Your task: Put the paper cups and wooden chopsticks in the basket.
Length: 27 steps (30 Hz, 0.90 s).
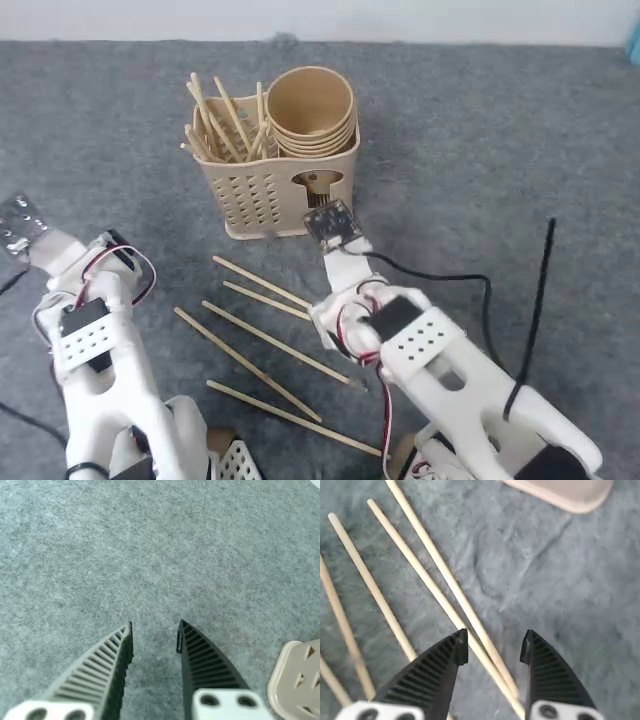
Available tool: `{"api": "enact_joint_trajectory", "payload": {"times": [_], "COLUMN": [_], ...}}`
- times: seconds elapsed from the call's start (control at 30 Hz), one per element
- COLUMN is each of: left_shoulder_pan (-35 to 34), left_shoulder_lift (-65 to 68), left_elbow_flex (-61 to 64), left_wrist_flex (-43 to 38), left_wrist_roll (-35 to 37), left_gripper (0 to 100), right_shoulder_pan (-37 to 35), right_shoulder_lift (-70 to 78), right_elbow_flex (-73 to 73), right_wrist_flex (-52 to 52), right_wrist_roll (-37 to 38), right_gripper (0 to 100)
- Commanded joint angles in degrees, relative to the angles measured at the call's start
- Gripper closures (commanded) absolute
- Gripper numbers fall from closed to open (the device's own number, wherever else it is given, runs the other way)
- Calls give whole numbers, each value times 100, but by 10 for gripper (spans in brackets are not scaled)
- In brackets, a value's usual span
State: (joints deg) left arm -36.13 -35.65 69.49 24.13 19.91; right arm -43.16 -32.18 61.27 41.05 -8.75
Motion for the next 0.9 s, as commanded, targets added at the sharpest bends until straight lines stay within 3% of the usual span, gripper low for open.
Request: {"api": "enact_joint_trajectory", "payload": {"times": [0.0,0.43,0.87], "left_shoulder_pan": [35,18,18], "left_shoulder_lift": [-132,-132,-132], "left_elbow_flex": [-119,-119,-119], "left_wrist_flex": [-132,-123,-132], "left_wrist_roll": [35,35,35], "left_gripper": [863,863,863], "right_shoulder_pan": [-22,-31,-31], "right_shoulder_lift": [-163,382,1877], "right_elbow_flex": [202,325,-360], "right_wrist_flex": [-699,-1042,-1086], "right_wrist_roll": [369,1292,1327], "right_gripper": [815,816,816]}}
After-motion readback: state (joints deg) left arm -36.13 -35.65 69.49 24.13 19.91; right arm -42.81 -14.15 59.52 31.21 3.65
